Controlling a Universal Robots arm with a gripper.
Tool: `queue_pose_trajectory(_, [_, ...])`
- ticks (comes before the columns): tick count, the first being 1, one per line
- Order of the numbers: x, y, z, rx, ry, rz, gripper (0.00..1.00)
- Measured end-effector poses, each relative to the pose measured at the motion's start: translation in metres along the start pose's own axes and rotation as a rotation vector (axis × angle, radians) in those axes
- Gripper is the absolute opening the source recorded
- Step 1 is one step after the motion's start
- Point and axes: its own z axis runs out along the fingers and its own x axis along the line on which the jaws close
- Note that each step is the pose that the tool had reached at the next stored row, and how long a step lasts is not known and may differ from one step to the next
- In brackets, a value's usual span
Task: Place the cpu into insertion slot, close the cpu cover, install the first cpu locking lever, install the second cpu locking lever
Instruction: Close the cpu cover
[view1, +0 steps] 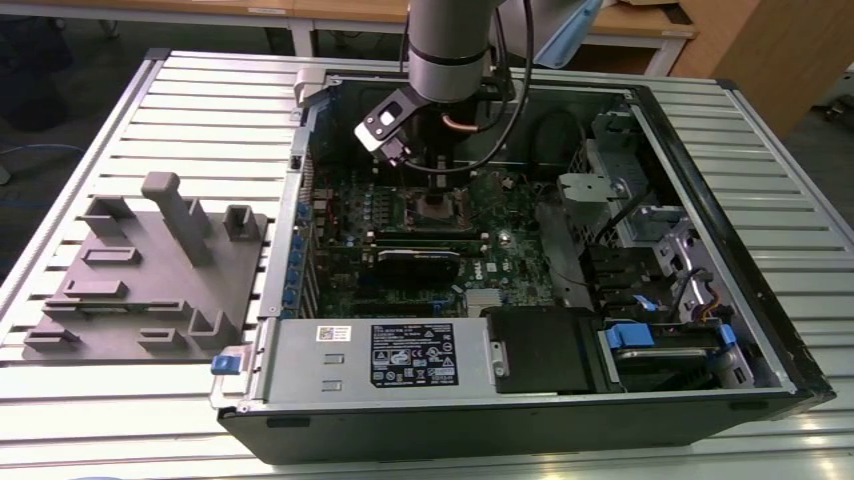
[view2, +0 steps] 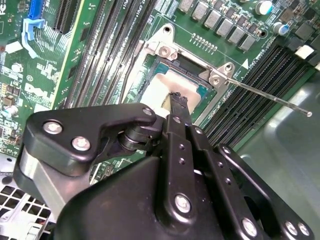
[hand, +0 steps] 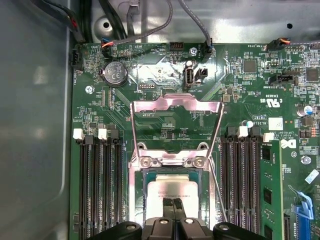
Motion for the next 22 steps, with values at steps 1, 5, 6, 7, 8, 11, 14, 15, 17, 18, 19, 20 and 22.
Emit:
queue_pose_trajectory(1, [0.0000, 0.0008, -0.0014, 0.0000, -0.0001, 0.000, 0.10])
queue_pose_trajectory(5, [0.0000, 0.0008, -0.0030, 0.0002, -0.0003, 0.000, 0.10])
queue_pose_trajectory(6, [0.0000, 0.0008, -0.0033, 0.0002, -0.0003, 0.000, 0.10])
queue_pose_trajectory(7, [0.0000, 0.0008, -0.0035, 0.0000, -0.0001, 0.000, 0.10])
queue_pose_trajectory(8, [0.0000, 0.0008, -0.0038, 0.0001, -0.0001, 0.000, 0.10])
queue_pose_trajectory(11, [0.0000, 0.0009, -0.0050, 0.0001, -0.0001, 0.000, 0.10])
queue_pose_trajectory(14, [0.0000, 0.0009, -0.0064, 0.0000, -0.0001, 0.000, 0.10])
queue_pose_trajectory(15, [0.0000, 0.0010, -0.0070, 0.0000, -0.0001, 0.000, 0.10])
queue_pose_trajectory(17, [0.0000, 0.0010, -0.0080, 0.0000, 0.0000, 0.000, 0.10])
queue_pose_trajectory(18, [0.0000, 0.0010, -0.0082, -0.0001, 0.0001, 0.000, 0.10])
queue_pose_trajectory(19, [0.0000, 0.0010, -0.0082, -0.0001, 0.0002, 0.000, 0.10])
queue_pose_trajectory(20, [0.0000, 0.0010, -0.0082, -0.0001, 0.0002, 0.000, 0.10])
queue_pose_trajectory(22, [0.0000, 0.0010, -0.0083, 0.0000, 0.0000, 0.000, 0.10])
